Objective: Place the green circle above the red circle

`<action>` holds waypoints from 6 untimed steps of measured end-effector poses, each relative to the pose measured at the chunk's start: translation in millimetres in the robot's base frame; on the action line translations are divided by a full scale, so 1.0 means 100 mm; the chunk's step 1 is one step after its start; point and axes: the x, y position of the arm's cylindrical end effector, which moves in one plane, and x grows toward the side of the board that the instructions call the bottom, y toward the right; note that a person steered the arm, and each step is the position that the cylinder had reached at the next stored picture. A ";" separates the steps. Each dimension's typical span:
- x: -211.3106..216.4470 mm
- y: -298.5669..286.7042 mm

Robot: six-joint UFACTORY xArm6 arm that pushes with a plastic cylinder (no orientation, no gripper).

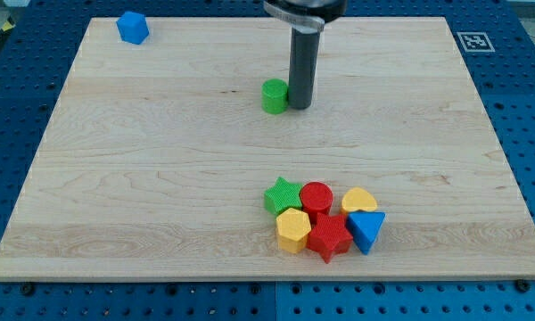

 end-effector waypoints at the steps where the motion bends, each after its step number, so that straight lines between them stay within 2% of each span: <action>1: -0.33 -0.06; 2: -0.10 -0.50; 3: 0.23 -0.50; 4: 0.25 -0.45; 6: 0.89 -0.37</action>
